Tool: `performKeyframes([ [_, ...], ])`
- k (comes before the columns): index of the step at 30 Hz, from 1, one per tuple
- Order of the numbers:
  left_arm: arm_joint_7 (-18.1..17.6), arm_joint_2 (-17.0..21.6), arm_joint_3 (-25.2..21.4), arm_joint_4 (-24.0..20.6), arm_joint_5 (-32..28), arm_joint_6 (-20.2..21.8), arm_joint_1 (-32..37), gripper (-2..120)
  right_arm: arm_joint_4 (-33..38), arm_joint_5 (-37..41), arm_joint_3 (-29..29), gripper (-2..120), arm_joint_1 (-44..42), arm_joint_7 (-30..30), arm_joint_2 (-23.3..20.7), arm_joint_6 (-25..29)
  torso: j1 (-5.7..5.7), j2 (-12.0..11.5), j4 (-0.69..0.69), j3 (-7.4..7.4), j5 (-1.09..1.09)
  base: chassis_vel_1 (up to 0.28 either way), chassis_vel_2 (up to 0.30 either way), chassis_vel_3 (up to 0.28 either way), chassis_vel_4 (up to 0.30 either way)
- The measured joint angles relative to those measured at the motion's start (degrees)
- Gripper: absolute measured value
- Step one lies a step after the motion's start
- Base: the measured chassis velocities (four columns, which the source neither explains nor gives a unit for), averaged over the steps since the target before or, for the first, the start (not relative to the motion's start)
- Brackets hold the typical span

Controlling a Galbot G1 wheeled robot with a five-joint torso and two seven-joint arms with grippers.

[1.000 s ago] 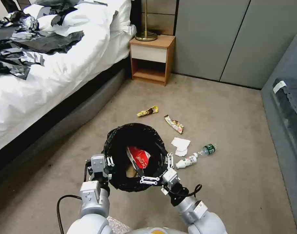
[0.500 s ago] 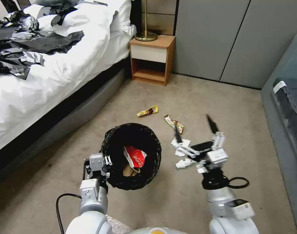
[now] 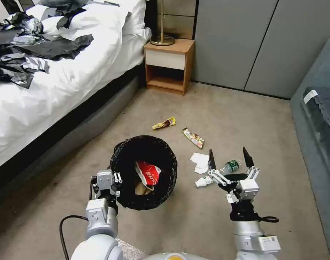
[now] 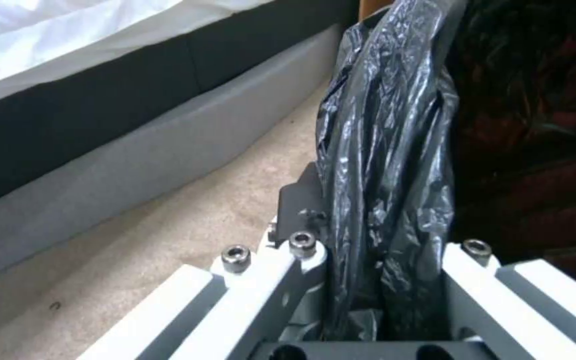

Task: Pick up the trash bin, then pick up the garbage from the floor and place it into the trash bin.

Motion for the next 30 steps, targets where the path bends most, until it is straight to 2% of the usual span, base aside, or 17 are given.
performKeyframes([
  [22, -0.2, -0.3, 0.8, -0.1, 0.6, -0.6, 0.3, 1, -1.4, 1.2, 0.4, 100, -0.7, -0.2, -0.2, -1.6, 0.00, 0.0, 0.00, 0.00, 0.00, 0.000, 0.000, 0.000, 0.000],
  [30, -0.2, -0.2, 0.9, 0.0, 0.5, -0.6, 0.0, 1, -1.4, 1.1, 0.4, 100, -0.3, 0.0, -0.2, -2.3, 0.00, 0.0, 0.00, 0.00, 0.00, -0.114, 0.087, 0.108, -0.088],
])
